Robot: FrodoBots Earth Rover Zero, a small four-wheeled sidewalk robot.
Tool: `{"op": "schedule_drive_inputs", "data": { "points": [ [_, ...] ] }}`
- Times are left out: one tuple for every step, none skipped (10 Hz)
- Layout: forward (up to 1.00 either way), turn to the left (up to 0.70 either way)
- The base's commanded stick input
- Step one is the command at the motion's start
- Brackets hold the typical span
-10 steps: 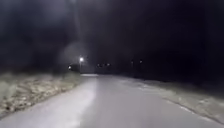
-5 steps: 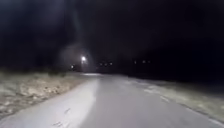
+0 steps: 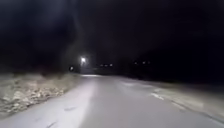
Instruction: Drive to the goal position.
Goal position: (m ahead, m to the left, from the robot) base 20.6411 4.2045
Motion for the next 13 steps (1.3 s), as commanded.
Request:
{"op": "schedule_drive_inputs", "data": {
  "points": [
    [1.00, 0.05],
    [1.00, 0.04],
    [1.00, 0.04],
    [1.00, 0.03],
    [1.00, 0.02],
    [1.00, 0.03],
    [1.00, 0.05],
    [1.00, 0.08],
    [1.00, 0.10],
    [1.00, 0.10],
    [1.00, 0.07],
    [1.00, 0.04],
    [1.00, 0.04]
  ]
}}
